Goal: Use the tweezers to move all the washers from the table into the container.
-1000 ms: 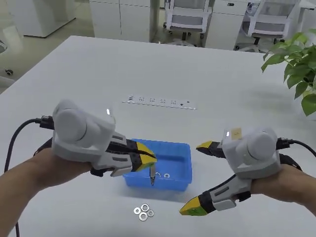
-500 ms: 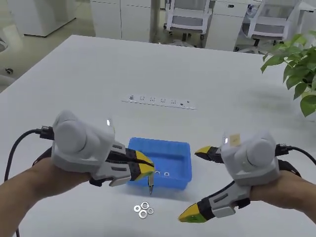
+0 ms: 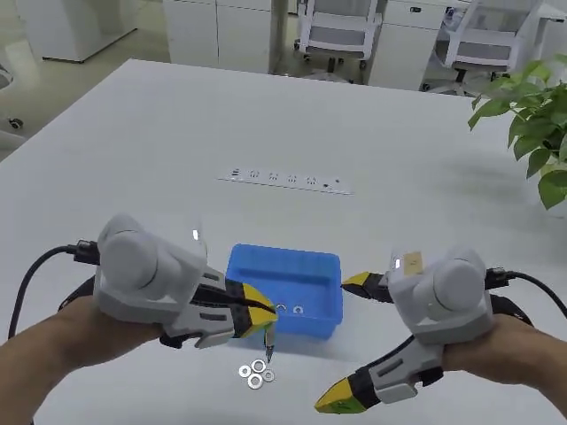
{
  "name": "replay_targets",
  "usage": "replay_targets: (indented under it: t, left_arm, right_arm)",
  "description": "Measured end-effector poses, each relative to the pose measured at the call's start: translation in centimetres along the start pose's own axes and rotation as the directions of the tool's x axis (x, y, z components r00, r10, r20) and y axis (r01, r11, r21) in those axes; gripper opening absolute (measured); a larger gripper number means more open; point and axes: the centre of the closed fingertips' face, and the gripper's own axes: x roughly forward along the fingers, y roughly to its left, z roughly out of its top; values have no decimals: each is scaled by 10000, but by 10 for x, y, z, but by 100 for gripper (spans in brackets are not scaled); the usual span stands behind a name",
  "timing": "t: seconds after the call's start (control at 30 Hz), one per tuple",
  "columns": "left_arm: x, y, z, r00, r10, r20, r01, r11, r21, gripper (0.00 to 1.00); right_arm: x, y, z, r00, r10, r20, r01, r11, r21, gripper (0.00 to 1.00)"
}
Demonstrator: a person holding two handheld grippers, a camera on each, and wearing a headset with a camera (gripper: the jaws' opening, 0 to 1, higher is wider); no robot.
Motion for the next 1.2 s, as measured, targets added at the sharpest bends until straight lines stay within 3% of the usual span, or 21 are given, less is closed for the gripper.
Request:
replay_targets:
  t: [0.6, 1.2]
  left_arm:
    - [6, -12, -9, 9996, -232, -128, 229, 9995, -195, 6]
    - [9, -14, -15, 9996, -274, -71, 273, 9994, -208, 6]
  right_arm:
    - [8, 12, -2, 9991, 388, -164, -391, 9991, -179, 98]
    - [14, 18, -1, 9978, 648, -156, -652, 9974, -299, 95]
